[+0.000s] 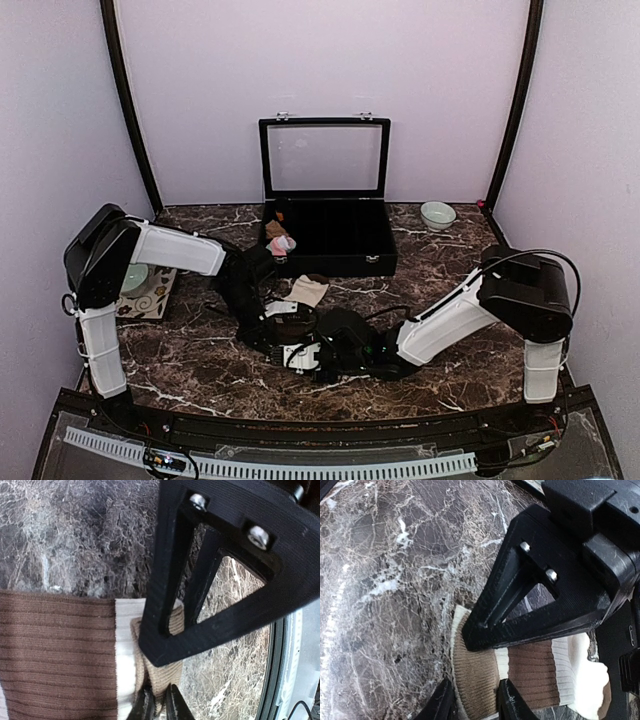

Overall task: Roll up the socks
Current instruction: Roll the sock at the center of the board.

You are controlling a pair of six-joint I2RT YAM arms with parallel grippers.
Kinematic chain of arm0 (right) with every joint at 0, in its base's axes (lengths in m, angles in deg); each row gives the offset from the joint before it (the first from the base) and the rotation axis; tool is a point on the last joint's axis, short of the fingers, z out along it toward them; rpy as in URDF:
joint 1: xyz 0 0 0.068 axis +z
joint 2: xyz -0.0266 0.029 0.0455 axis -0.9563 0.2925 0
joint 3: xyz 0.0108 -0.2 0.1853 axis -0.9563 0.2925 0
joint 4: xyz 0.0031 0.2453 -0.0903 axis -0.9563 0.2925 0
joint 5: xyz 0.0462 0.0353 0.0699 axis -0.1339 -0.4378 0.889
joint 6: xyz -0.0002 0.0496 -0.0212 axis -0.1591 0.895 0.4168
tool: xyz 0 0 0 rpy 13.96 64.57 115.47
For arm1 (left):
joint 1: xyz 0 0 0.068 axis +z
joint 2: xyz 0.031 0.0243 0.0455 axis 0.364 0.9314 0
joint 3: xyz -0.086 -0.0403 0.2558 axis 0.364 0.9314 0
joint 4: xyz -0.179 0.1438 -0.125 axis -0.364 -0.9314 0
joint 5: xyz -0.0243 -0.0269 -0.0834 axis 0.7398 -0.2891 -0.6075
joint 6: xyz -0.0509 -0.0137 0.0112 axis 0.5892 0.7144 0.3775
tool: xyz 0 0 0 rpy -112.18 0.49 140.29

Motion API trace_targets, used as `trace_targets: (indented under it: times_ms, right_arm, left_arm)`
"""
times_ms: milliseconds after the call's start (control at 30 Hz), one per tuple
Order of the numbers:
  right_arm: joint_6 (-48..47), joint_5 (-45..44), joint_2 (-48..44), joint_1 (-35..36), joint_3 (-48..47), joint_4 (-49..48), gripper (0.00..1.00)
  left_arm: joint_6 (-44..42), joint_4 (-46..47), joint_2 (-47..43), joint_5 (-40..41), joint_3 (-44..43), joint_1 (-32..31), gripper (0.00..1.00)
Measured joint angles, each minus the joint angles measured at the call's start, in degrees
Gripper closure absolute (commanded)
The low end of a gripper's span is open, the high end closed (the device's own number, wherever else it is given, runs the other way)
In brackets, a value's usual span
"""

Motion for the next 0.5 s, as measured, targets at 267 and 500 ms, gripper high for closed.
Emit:
trace_targets:
  times_ms: [267,500]
  right_arm:
    - [-0.07,-0.72,-0.02,0.15,0.72,-0.5,0.85]
    - [0.39,-0.7,0.0,0.2,0.83,-0.07,0.89]
  left_arm:
    - [0.13,-1.73,0.39,-0.42,-0.94,0.07,0.76]
    - [0.24,-2.32,0.39,-0.15,-1.29,0.28,0.73]
